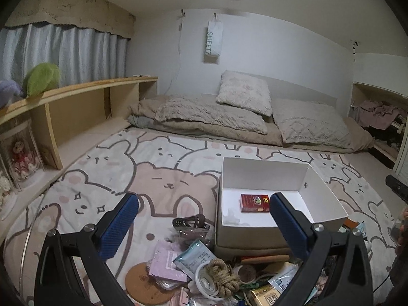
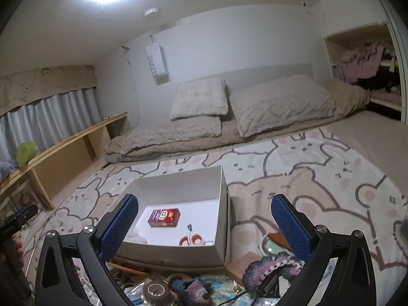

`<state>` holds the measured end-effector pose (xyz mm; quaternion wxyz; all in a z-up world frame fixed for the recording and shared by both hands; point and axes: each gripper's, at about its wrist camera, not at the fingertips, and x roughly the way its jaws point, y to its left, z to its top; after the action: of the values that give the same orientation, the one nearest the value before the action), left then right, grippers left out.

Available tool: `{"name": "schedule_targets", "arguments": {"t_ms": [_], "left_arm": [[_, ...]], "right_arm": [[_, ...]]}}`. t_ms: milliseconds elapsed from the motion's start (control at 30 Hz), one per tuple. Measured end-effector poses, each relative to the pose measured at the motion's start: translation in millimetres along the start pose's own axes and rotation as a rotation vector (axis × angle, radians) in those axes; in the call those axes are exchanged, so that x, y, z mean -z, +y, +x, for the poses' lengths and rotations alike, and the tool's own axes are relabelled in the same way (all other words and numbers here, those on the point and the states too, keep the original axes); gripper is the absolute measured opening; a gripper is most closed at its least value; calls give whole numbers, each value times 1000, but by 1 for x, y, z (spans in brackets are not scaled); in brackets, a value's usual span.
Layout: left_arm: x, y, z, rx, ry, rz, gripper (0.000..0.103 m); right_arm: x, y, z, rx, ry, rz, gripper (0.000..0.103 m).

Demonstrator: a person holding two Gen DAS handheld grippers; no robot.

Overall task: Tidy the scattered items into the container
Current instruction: 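Raise both open grippers and pull back from the white box, then lower both grippers over the pile beside the white box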

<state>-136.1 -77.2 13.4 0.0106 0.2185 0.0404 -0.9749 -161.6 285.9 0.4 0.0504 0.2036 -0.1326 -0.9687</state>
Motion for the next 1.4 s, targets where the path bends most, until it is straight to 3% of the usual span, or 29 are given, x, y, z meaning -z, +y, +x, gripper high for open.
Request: {"name": "schedule_targets", "arguments": {"t_ms": [167,400,500,667,800,1000,1133,1400], "left_arm": [[6,-1,6,4,20,-1,103],[19,1,20,13,83,-16,103],[26,4,27,6,117,-37,103],[40,5,41,4,210,-39,103],[50,5,50,51,278,-64,103],[62,-2,58,116,370,-72,103],[66,-5,63,191,422,-107,103],[81,-7,80,264,524,-162,101]], "right_arm": [[7,-10,10,51,20,79,103],[25,-32,31,62,93,67,103],[28,-53,39,100,149,119,103],[34,-82,39,198,162,161,103],[45,-100,46,282,233,182,103],[60,-122,60,312,337,244,103],[65,-124,63,319,357,261,103],[68,-119,70,325,387,239,103]]}}
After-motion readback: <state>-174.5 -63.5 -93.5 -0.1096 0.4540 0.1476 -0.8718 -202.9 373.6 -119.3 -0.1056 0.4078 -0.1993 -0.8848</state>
